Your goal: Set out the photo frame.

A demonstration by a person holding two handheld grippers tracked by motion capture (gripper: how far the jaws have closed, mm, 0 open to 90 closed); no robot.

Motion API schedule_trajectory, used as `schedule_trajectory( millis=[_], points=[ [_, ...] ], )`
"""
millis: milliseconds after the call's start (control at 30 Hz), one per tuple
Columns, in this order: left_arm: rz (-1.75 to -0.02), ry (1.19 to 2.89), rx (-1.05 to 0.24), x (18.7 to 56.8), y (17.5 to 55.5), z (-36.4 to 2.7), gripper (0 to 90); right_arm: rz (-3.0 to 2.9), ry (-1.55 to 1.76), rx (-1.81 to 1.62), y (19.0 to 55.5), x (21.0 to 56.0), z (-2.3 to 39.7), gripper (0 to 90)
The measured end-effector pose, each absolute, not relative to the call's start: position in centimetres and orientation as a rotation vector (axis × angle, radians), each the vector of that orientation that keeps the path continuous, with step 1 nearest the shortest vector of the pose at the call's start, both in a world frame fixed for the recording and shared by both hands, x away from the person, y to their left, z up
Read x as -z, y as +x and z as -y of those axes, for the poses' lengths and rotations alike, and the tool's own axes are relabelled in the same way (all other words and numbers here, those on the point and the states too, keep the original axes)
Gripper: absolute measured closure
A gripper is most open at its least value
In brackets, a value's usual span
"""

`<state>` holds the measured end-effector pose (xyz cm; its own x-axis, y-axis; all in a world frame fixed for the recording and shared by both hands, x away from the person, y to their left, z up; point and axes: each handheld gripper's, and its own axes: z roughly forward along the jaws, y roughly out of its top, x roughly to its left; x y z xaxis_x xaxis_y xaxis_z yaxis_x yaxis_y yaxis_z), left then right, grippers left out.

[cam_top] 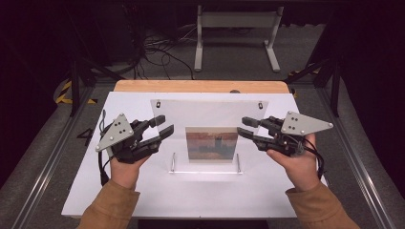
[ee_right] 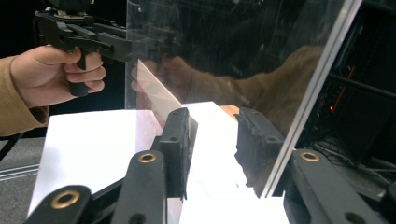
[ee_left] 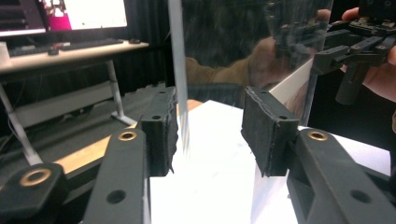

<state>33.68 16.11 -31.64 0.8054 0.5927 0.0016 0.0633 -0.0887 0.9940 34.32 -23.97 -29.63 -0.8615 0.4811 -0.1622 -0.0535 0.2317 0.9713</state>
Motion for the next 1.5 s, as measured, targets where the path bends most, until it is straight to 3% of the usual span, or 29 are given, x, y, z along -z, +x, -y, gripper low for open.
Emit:
schedule_trajectory(
  millis=[500,667,800,900,1333,1500],
  points=[
    [-0.612,1.676,-0.506,33.4,34.2,-17.5,46.8,-2.094,0.474,-1.605,36.6,30.6,24.2,54.6],
    [-0.636,1.672,-0.486,33.8,34.2,-18.1,43.6,-2.074,0.485,-1.584,36.5,30.5,24.4,43.3],
    [-0.667,1.669,-0.458,34.1,34.0,-18.7,35.9,-2.065,0.538,-1.567,36.1,30.4,24.8,24.2],
    [-0.687,1.666,-0.450,34.3,33.8,-19.3,30.1,-2.067,0.555,-1.534,35.5,30.4,25.2,18.3],
    [-0.747,1.718,-0.520,34.6,31.6,-22.0,13.6,-2.016,0.662,-1.461,32.7,30.5,28.9,7.1],
    [-0.770,1.761,-0.540,35.1,31.2,-22.8,6.7,-2.027,0.728,-1.425,32.0,30.8,30.4,6.9]
  ],
)
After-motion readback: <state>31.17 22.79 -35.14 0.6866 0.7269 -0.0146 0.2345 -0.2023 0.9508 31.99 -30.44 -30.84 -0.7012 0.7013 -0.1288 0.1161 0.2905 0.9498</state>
